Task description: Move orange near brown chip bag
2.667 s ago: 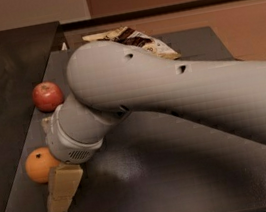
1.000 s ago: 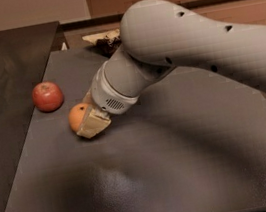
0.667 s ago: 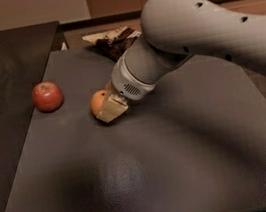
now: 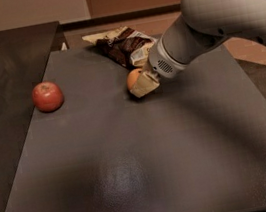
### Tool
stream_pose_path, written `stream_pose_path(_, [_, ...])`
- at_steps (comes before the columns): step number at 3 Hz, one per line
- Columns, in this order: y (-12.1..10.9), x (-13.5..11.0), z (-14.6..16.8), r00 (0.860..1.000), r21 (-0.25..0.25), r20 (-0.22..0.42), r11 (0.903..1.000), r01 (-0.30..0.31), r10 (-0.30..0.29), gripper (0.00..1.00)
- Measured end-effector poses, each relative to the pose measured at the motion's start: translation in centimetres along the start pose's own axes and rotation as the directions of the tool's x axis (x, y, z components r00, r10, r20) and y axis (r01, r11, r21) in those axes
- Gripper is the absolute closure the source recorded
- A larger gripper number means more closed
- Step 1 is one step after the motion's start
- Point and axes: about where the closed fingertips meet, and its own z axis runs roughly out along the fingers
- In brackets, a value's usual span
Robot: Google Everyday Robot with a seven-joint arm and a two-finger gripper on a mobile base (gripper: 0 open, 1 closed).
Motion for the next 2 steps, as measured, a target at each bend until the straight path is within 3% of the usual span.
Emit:
stream_pose_path(1, [-3.5, 1.6, -1.5, 0.998, 0.062, -0.001, 0.9958, -0.068, 0.068, 1.0])
stream_pose_path(2, [-5.2, 2.8, -1.8, 0.995, 0.101, -0.014, 0.9898, -0.101, 0.103, 0.84])
